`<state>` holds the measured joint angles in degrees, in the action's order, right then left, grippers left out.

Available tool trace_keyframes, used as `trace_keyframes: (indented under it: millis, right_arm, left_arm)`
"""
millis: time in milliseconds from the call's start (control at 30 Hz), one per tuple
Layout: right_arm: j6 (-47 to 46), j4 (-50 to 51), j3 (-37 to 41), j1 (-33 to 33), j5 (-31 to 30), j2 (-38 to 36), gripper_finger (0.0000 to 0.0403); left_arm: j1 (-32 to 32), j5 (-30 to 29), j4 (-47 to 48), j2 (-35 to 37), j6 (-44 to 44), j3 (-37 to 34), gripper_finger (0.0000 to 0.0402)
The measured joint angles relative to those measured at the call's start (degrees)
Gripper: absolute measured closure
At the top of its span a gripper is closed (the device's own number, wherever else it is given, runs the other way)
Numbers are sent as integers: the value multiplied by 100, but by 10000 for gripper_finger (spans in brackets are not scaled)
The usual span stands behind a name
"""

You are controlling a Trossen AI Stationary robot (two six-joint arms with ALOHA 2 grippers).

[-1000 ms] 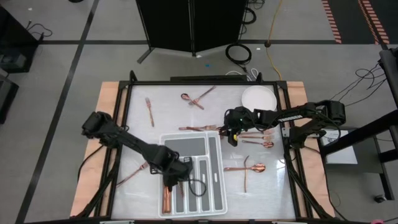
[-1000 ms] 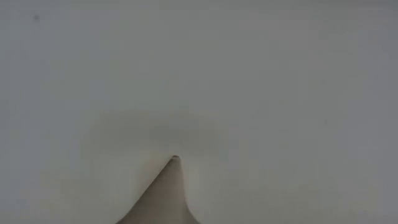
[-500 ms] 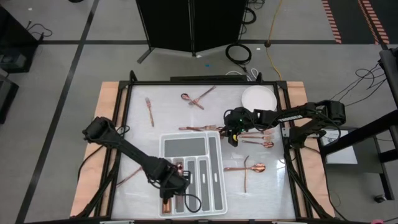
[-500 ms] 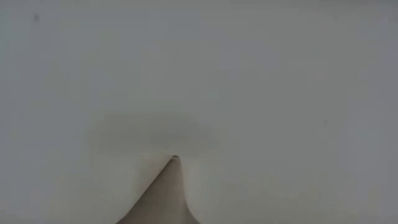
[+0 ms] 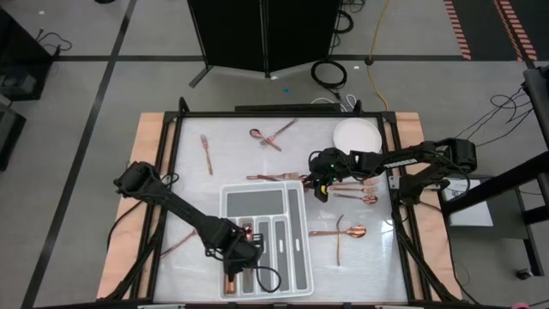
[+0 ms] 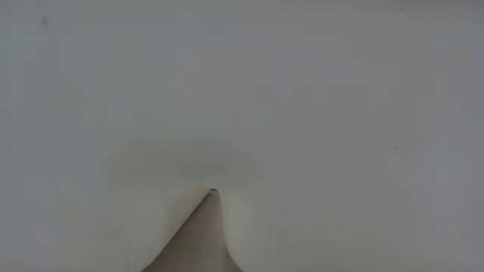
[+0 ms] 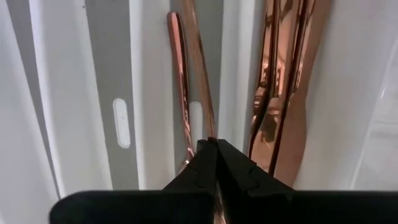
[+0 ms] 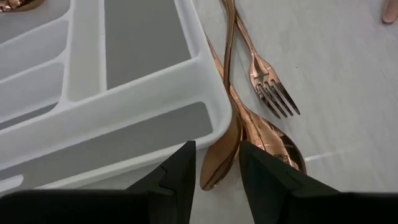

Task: Sort silverware
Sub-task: Put the spoon into the silverware tray

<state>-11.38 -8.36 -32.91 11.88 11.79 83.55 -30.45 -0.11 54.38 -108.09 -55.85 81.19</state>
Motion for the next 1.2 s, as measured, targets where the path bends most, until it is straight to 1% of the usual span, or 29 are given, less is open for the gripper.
trace_keyframes:
  millis: [333, 400, 467, 533, 600, 900, 967, 1033, 1200]
  right_arm:
    - [22, 0, 0, 0, 0, 0, 289]
    - [40, 0, 0, 0, 0, 0, 289]
    - [64, 0, 0, 0, 0, 0, 289]
    - [70, 0, 0, 0, 0, 0, 289]
    - [70, 0, 0, 0, 1, 0, 289]
    - [23, -47, 0, 0, 33, 0, 289]
    - [29, -39, 0, 0, 33, 0, 289]
    - [93, -48, 0, 0, 33, 0, 289]
    - [429, -49, 0, 0, 32, 0, 289]
  left_arm:
    - [3, -22, 18, 0, 4, 0, 309]
    - [2, -167, 18, 6, 7, 0, 299]
    - [2, -439, 57, 75, 53, -6, 293]
    - [48, -557, 76, 235, 366, -9, 291]
    - [153, -554, 58, 442, 862, -9, 290]
    - [976, -385, 200, 1553, 3313, -14, 290]
    - [1237, -311, 172, 1876, 3536, -155, 290]
    - [1527, -210, 101, 2210, 3562, -376, 290]
    - [2429, 1, -493, 3115, 3421, -1344, 290]
